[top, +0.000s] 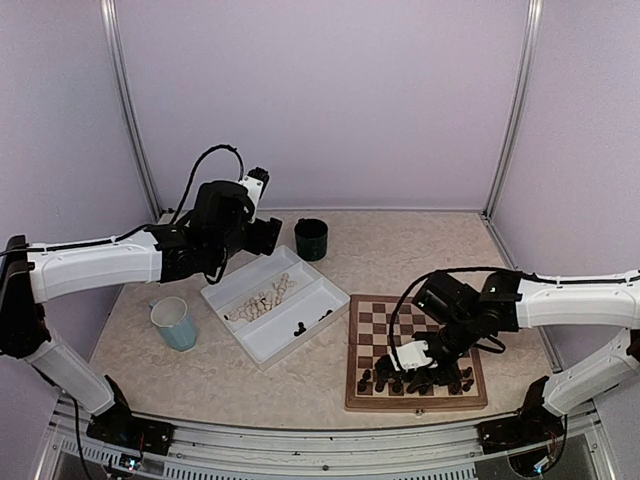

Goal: Set up the chess pieces on the board
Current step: Place the king on e8, then pick up the pawn from the storage box.

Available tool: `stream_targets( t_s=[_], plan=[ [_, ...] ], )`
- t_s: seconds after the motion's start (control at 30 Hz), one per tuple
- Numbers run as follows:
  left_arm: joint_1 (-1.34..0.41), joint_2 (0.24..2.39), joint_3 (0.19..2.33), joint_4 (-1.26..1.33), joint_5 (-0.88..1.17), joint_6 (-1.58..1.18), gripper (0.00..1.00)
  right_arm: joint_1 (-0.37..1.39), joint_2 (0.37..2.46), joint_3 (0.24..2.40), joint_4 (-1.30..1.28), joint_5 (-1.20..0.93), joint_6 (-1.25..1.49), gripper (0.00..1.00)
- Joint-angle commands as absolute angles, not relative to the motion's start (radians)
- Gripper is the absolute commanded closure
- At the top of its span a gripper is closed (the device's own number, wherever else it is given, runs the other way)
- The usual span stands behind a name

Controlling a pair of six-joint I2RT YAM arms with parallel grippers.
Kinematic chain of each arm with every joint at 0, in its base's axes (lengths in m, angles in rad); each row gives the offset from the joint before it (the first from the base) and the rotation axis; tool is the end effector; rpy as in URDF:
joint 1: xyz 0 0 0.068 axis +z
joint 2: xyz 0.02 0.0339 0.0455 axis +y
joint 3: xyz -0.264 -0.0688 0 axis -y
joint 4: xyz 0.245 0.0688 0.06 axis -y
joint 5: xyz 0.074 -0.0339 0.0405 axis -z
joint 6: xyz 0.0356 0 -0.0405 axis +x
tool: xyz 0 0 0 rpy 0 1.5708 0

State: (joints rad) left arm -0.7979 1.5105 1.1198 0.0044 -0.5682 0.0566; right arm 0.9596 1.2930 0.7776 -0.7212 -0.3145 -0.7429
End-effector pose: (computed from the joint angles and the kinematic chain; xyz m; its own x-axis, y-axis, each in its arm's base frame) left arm 0.2580 -0.2371 0.3000 -0.2482 0.3228 -0.9134 0.2698 0.9286 0.2548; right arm 0.1205 0.1912 0.1969 0.1669 -0.8827 -0.4392 -0.9832 -0.1826 -0.0066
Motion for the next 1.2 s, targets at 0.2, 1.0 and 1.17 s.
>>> stream_targets(
  t_s=[0.2, 1.0, 1.17],
  plan=[
    [-0.835, 1.530, 1.290, -0.375, -0.513, -0.165, 0.21, 0.934, 1.265, 0.948, -0.802, -0.337, -0.756, 0.67],
    [-0.775, 1.842, 1.327, -0.558, 0.179, -0.189, 0.59, 0.631, 1.477, 1.191, -0.736, -0.463, -0.690, 0.64],
    [-0.742, 1.905, 1.388, -0.618, 0.209, -0.141, 0.60, 0.629, 1.513, 1.208, -0.741, -0.476, -0.691, 0.64]
  ],
)
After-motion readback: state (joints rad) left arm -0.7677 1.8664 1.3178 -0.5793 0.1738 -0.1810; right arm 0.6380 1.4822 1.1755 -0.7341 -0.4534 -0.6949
